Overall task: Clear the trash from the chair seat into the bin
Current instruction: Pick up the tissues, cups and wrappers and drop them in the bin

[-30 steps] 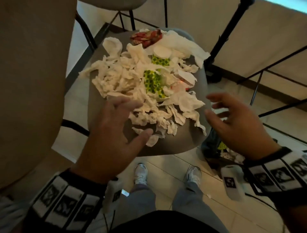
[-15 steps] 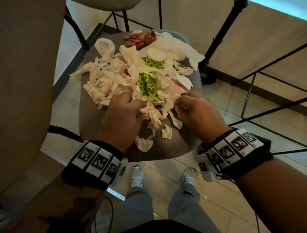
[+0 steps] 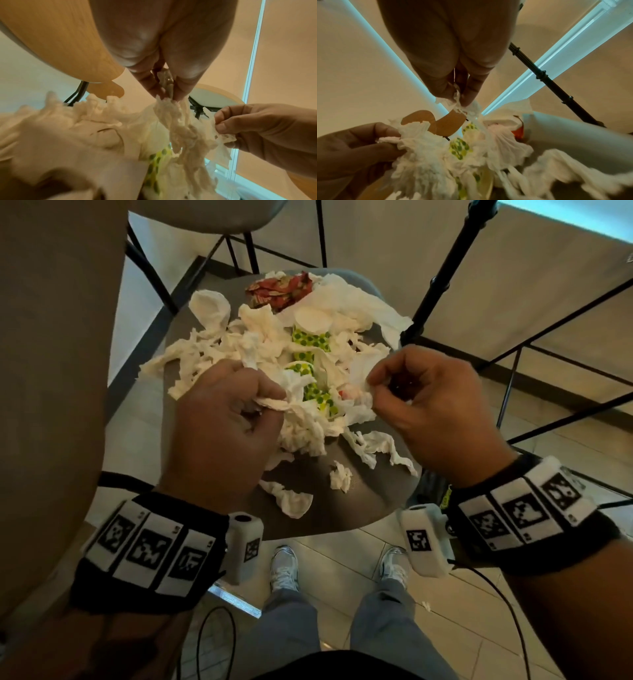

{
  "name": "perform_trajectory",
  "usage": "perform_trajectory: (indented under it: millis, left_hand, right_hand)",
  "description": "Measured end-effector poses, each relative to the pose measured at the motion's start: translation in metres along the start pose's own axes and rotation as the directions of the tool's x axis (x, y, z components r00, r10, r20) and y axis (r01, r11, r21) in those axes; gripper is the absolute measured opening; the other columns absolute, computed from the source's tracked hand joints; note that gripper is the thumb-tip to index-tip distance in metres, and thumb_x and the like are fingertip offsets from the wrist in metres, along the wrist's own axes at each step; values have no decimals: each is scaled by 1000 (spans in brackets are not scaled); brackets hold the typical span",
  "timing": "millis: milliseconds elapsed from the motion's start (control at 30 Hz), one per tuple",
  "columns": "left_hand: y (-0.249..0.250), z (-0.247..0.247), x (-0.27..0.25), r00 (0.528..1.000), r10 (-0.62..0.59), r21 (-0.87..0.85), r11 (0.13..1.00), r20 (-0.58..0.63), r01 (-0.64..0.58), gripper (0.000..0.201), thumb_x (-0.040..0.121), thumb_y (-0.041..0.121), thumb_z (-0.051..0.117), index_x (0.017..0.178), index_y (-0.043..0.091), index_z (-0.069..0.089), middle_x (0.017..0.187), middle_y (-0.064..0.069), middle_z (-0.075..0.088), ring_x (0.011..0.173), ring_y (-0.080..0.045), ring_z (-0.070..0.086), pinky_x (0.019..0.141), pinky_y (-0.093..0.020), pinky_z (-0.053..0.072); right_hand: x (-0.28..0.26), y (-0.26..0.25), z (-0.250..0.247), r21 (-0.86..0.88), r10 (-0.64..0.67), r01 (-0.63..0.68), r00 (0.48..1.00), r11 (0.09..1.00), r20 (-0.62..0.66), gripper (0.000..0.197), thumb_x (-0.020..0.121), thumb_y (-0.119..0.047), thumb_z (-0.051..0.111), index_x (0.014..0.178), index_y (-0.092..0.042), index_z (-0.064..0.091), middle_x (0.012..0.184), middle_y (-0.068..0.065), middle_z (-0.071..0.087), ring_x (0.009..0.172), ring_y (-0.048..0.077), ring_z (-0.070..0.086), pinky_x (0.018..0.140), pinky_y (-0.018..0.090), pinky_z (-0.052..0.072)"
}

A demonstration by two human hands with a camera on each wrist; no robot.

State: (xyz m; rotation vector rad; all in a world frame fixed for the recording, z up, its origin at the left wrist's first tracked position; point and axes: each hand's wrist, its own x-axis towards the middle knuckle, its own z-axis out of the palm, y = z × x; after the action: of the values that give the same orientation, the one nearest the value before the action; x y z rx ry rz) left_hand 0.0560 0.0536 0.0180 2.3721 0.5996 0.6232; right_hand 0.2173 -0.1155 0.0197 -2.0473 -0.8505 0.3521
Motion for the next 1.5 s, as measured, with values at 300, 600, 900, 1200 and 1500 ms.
perform_trajectory:
  millis: [300,600,900,1200,1500]
  left_hand:
    - [25,-36,7,998,36,-30,999,-58,-38,6,91,18,70,94,12,69,85,2,64,74,-5,62,73,-13,48]
    - [34,-16,-12,1000,21,-59,998,15,-20,5,87,18,72,91,16,68,85,-2,68,83,-17,65,78,-19,51]
    - [118,60,-4,984,48,-260,966,172,-2,8,86,17,77,89,18,70,83,6,71,80,-11,69,72,-29,57]
    - [213,293,-14,852,245,-388,920,463,-54,5,82,15,74,83,16,70,81,7,68,77,-8,64,68,-22,51]
    - [186,544,-68,528,51,-100,993,848,64,5,83,24,70,83,28,67,77,15,63,73,-1,60,62,-20,44]
  right_hand:
    - [-4,-18,-22,140,7,4,997,990,-73,9,92,-11,69,98,-17,72,93,-2,74,82,24,71,75,39,61]
    - [-32,15,-26,110,111,-104,992,988,-58,6,92,-15,69,97,-19,70,89,2,73,79,23,70,71,43,61]
    - [-98,47,-127,236,214,-159,949,959,-231,19,91,-10,71,90,-28,66,90,-4,74,84,12,72,74,20,59]
    - [-189,234,-207,343,516,-392,724,854,-458,19,87,-6,74,88,-25,70,83,-7,74,78,9,72,75,20,57]
    - [-234,465,-168,380,815,-724,467,575,-344,8,76,-19,73,75,-26,69,73,2,70,70,21,66,68,34,56]
